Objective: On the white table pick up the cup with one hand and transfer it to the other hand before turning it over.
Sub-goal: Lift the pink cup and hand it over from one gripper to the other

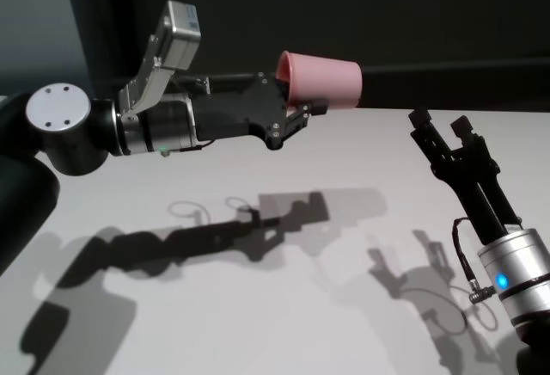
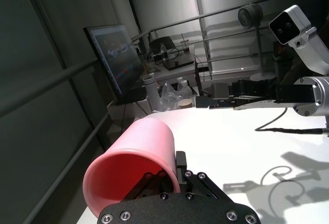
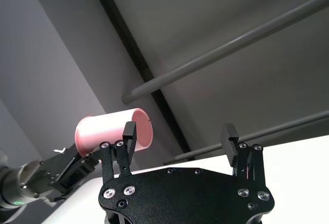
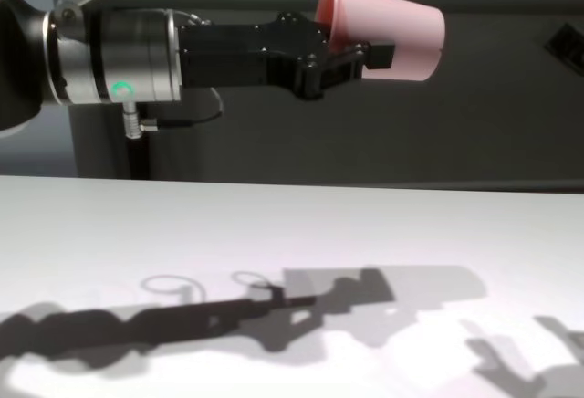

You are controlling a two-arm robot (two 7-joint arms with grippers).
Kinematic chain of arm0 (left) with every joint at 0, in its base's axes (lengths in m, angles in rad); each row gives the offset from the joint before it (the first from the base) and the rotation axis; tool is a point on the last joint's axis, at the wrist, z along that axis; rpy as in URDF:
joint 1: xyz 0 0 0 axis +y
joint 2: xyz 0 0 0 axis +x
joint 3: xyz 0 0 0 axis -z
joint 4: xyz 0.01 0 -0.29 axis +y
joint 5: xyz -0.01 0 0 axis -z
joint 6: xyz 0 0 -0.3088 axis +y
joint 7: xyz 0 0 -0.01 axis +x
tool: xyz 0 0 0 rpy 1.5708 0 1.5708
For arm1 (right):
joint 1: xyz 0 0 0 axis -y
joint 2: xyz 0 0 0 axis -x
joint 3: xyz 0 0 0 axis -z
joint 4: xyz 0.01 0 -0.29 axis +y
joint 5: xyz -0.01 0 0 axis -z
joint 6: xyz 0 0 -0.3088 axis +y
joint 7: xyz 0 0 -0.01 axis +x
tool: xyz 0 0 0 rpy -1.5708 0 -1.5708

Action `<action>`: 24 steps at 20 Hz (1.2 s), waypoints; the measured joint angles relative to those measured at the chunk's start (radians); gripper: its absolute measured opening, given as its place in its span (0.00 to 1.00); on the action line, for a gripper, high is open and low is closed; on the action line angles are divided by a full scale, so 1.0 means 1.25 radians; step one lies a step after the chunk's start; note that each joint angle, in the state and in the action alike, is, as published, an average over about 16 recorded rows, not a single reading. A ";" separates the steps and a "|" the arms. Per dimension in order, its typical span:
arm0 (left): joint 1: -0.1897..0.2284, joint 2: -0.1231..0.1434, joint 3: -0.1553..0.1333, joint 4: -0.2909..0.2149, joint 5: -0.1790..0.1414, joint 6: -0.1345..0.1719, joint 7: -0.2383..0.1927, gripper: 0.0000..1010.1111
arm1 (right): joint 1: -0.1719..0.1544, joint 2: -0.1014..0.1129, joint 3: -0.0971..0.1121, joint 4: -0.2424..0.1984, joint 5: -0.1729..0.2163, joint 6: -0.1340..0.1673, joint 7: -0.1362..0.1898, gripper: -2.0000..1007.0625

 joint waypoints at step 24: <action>0.000 0.000 0.000 0.000 0.000 0.000 0.000 0.04 | 0.086 -0.058 0.026 0.182 0.473 0.121 0.250 0.99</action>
